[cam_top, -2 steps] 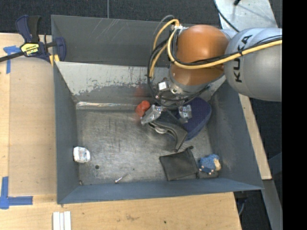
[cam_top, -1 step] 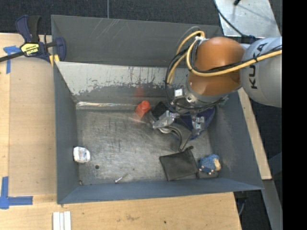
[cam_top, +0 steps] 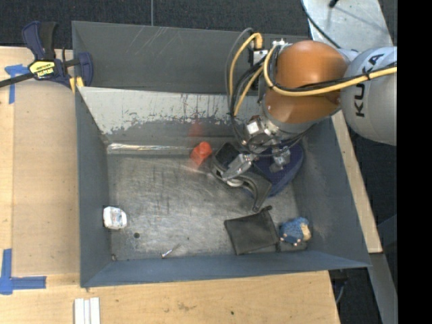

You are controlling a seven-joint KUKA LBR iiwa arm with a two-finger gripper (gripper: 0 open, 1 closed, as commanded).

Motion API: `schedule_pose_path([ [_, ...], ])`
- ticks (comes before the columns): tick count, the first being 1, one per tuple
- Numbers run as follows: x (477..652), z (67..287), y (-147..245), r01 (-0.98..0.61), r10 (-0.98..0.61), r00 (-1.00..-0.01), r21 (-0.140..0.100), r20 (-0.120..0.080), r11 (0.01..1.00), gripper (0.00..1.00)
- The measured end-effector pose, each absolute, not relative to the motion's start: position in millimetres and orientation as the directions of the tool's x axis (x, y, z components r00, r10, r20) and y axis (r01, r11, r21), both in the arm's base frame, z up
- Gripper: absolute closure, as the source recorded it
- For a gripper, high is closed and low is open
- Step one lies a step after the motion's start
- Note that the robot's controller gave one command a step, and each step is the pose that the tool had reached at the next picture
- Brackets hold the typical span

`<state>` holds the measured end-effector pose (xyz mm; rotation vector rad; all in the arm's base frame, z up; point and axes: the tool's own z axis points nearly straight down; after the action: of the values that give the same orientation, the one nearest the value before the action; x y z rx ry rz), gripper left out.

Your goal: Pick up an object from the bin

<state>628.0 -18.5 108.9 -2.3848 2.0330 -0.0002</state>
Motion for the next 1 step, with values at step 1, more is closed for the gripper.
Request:
schedule_pose_path([
  [1, 604.4, 105.7, -59.8, -1.0, -0.999, 0.031, -0.002, -0.008, -0.031, 0.0],
])
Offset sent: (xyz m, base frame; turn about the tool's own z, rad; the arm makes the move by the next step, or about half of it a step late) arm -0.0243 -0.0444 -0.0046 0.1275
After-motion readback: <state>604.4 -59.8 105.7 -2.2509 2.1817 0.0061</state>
